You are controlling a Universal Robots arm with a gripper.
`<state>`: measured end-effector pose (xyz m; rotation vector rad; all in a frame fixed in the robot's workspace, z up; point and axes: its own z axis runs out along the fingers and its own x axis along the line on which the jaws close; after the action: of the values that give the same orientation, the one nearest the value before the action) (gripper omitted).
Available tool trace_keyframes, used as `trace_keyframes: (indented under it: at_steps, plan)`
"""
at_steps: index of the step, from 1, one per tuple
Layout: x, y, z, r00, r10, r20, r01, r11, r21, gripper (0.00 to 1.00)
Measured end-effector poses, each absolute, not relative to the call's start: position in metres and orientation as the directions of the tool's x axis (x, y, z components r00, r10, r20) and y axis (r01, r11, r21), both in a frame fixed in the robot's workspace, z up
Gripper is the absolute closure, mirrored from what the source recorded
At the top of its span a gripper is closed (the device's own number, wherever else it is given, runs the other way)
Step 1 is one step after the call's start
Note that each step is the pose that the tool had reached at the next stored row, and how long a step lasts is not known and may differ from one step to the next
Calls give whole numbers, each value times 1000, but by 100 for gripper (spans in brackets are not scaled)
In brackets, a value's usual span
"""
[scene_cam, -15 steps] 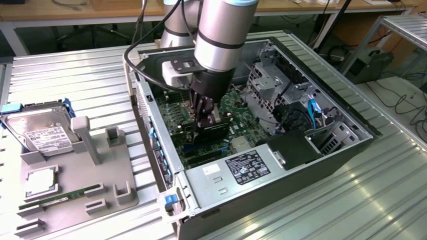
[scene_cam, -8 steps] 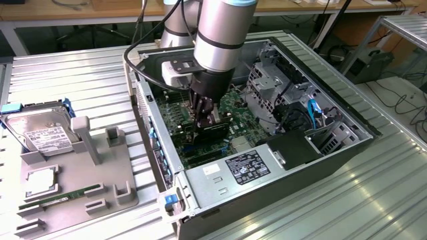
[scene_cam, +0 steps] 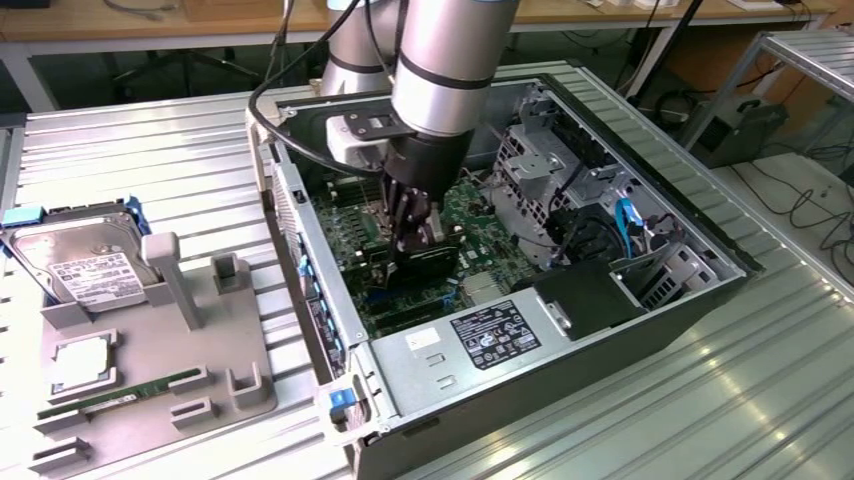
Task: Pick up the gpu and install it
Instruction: 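Press down on the gpu until it lock into place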
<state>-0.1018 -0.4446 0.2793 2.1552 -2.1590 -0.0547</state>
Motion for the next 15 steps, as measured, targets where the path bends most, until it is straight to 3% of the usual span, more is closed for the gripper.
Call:
trace_keyframes:
  at_steps: [15]
  plan:
    - [-79,-444,295,0,-999,39,-996,4,94,89]
